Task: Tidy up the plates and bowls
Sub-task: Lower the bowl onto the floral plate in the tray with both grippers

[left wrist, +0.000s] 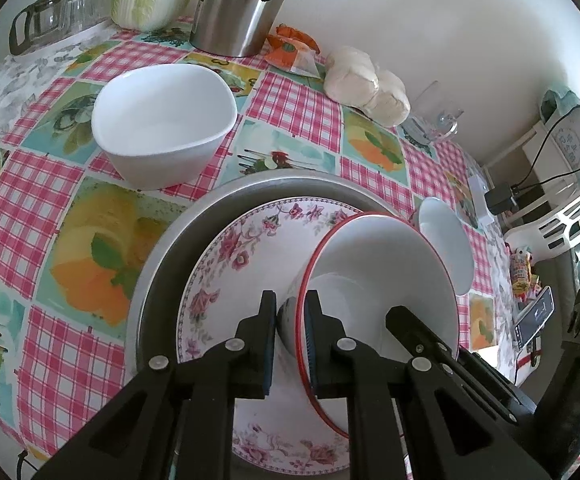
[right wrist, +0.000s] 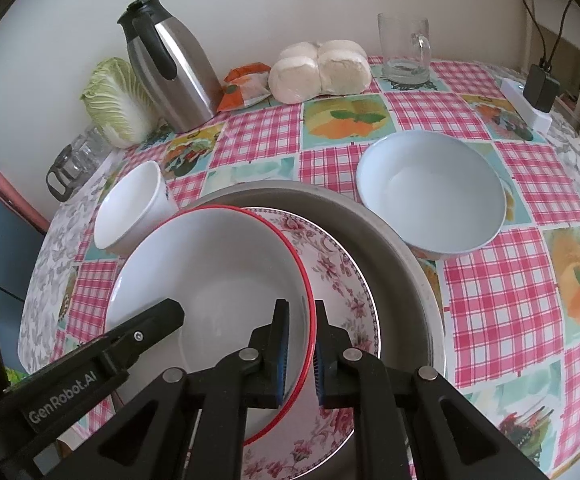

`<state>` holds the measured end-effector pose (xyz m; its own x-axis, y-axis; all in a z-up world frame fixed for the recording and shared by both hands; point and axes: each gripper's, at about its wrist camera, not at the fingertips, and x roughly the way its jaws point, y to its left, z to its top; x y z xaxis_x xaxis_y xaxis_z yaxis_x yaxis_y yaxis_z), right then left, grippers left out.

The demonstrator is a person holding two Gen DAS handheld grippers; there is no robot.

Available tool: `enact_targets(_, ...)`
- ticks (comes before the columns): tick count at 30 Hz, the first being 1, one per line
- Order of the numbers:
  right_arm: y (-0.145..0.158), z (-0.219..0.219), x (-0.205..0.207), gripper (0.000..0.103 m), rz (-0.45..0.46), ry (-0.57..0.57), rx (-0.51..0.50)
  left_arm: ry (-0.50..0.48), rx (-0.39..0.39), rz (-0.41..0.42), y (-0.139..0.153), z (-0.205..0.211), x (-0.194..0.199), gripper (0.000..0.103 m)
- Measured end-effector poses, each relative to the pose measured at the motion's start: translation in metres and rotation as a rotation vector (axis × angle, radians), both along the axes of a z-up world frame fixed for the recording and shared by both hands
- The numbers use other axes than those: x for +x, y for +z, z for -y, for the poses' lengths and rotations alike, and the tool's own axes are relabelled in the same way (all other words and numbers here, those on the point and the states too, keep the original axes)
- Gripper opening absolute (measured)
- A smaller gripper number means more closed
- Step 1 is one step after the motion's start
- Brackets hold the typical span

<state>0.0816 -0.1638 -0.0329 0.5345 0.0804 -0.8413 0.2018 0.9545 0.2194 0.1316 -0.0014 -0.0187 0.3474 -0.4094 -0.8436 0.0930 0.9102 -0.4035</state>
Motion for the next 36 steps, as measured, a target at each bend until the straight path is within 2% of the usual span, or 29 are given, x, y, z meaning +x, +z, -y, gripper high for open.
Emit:
enact_targets(9, 0.0, 0.005, 0.0, 0.014, 0.004, -0.019, 0.018, 0.013, -0.058, -0.026, -0.003, -0.004, 0.003, 0.013)
enact_targets(22, 0.0, 0.004, 0.001, 0.014, 0.004, -0.021, 0.013, 0.025, -0.071, -0.03, -0.003, -0.006, 0.004, 0.013)
enact_targets(30, -0.001, 0.005, 0.001, 0.014, -0.002, -0.02, 0.024, 0.025, -0.04, -0.016, -0.001, -0.007, 0.003, 0.018)
enact_targets(36, 0.003, 0.007, -0.001, 0.014, 0.004, -0.021, 0.019, 0.014, -0.01, 0.02, 0.011, -0.007, 0.0, 0.027)
